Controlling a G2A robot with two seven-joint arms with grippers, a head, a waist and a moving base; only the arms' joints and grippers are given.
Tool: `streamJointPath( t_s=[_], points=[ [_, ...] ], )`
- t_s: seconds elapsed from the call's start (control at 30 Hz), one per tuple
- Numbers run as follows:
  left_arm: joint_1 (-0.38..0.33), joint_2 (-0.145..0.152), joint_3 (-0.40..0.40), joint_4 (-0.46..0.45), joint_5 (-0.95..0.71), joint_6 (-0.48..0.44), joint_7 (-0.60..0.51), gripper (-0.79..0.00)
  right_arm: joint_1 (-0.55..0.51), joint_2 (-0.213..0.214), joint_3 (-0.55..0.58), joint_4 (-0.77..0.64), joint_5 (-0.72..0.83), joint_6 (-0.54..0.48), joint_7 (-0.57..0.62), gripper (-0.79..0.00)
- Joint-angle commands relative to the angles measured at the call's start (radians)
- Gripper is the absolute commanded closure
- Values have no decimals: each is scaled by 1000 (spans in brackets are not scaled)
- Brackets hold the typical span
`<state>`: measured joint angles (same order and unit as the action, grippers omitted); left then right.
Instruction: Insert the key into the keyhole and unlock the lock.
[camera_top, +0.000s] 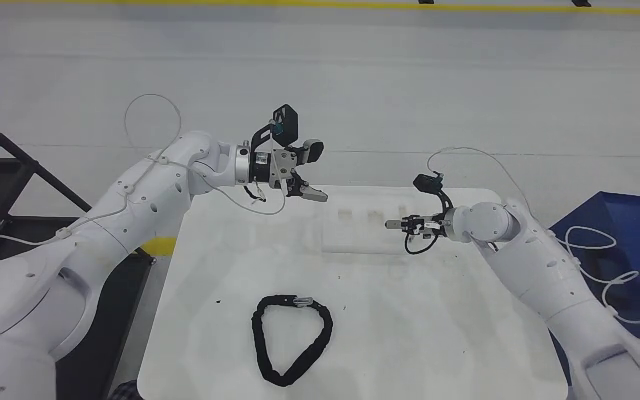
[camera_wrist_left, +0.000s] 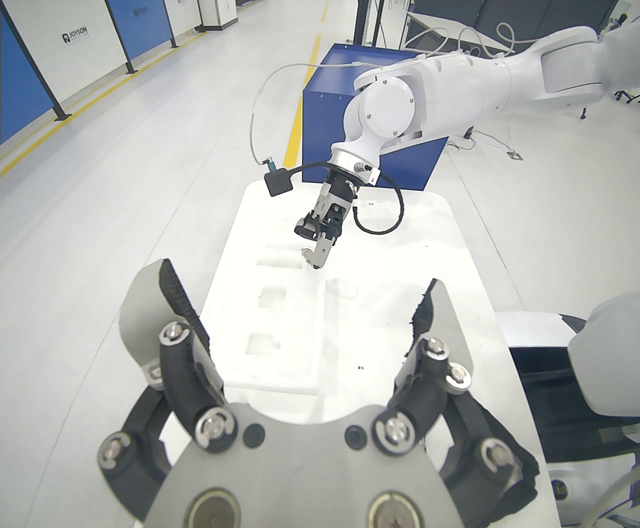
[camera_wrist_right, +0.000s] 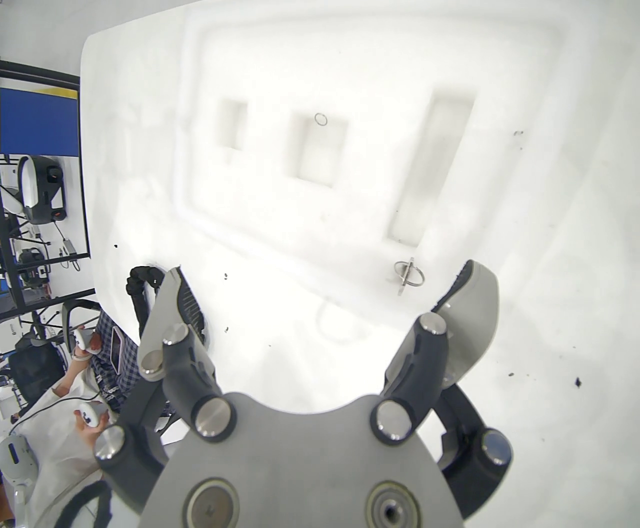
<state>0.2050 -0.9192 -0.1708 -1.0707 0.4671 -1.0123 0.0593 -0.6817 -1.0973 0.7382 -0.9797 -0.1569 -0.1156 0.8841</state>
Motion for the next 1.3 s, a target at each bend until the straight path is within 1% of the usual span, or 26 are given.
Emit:
streamJointPath(
  t_s=[0.0,0.5,0.7,0.87,1.13,1.17,1.23,1.27],
  points=[
    [-48,1,-16,32,-20,0,17,-785,0,0,0,0,-1,0,0,-785],
    [-48,1,-16,32,-20,0,17,-785,0,0,0,0,-1,0,0,-785],
    [-48,1,-16,32,-20,0,17,-785,5,-2,-6,-23,-40,5,45,-785],
    [-48,1,-16,32,-20,0,17,-785,35,-20,-38,15,-77,2,85,-785],
    [-48,1,-16,32,-20,0,17,-785,89,-67,-97,101,-116,-12,89,-785],
    [-48,1,-16,32,-20,0,17,-785,94,-73,-104,112,-120,-11,91,-739],
    [-48,1,-16,32,-20,0,17,-785,104,-85,-116,132,-126,-10,94,-699],
    [-48,1,-16,32,-20,0,17,-785,110,-90,-122,144,-134,-5,92,-656]
  ],
)
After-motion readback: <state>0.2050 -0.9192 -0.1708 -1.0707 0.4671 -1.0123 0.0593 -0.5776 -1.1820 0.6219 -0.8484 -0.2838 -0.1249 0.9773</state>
